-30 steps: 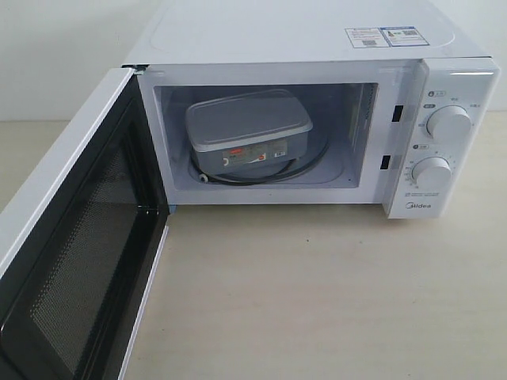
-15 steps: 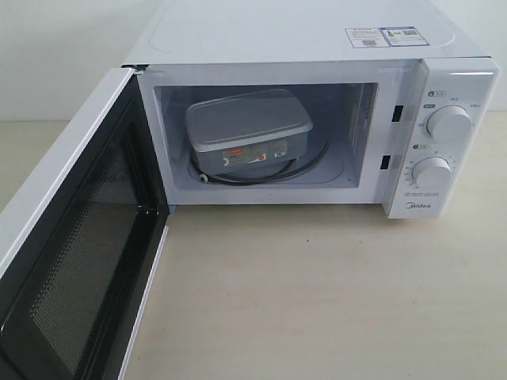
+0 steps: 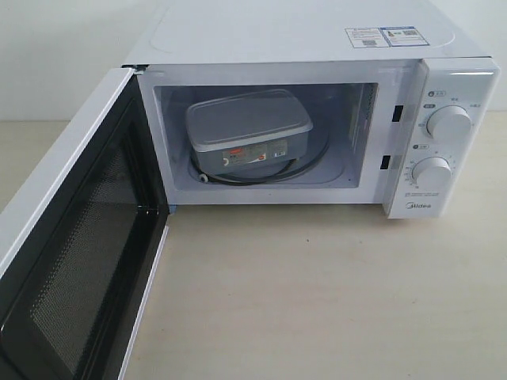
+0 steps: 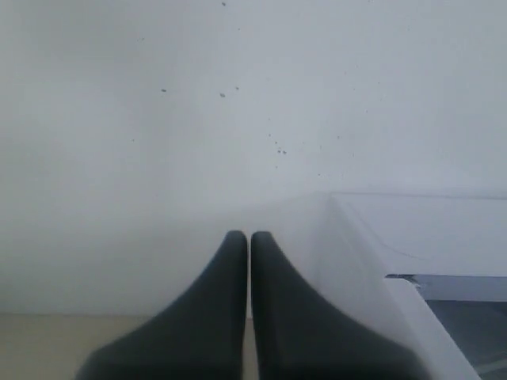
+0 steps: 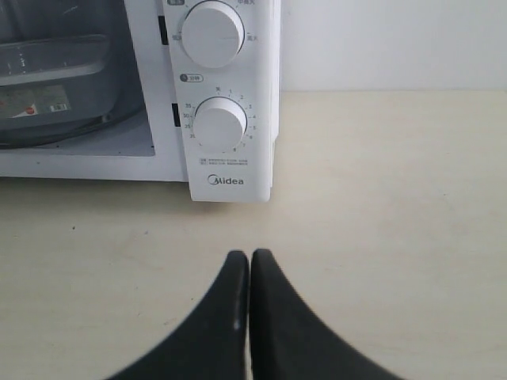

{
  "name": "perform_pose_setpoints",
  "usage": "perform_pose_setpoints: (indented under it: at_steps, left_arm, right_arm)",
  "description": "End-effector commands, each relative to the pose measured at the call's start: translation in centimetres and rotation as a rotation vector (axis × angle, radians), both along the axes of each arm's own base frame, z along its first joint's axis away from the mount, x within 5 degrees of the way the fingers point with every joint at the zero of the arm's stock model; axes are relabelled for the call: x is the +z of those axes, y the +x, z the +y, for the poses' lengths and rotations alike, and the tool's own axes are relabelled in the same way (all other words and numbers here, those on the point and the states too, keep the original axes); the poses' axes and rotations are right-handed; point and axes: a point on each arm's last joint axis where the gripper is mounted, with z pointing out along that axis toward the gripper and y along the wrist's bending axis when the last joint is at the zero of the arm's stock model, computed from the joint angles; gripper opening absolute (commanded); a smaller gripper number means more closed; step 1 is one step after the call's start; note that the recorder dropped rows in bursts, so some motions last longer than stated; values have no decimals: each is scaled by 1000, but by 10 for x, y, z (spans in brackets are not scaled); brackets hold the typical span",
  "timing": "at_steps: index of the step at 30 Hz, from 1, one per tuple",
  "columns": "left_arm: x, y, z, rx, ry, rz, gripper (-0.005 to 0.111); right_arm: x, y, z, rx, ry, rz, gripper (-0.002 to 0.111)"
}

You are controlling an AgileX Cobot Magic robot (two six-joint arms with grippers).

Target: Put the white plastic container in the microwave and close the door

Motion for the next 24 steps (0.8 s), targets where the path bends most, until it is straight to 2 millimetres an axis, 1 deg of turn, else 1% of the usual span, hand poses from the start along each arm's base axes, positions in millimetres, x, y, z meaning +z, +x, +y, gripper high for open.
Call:
perform_pose_setpoints:
  at_steps: [1,6,8,10,18,21,24]
  left_arm:
    - [30,11,1,-3,-1,9,4]
    - [57,7,0,-13,30,-246,4]
    - [62,3,-1,-16,35,-315,4]
    - [65,1,-1,-18,36,-347,4]
    - [62,3,-1,-19,21,-307,4]
    - [57,8,0,-17,14,-248,4]
    - [50,15,1,-12,8,-146,4]
  right_arm:
    - [1,0,0,-4,0,-8,0]
    - [1,0,0,-4,0,-8,0]
    - [1,0,0,-4,0,-8,0]
    - [1,0,0,-4,0,-8,0]
    - [1,0,0,-4,0,-8,0]
    - [1,0,0,-4,0,-8,0]
    - [1,0,0,-4,0,-8,0]
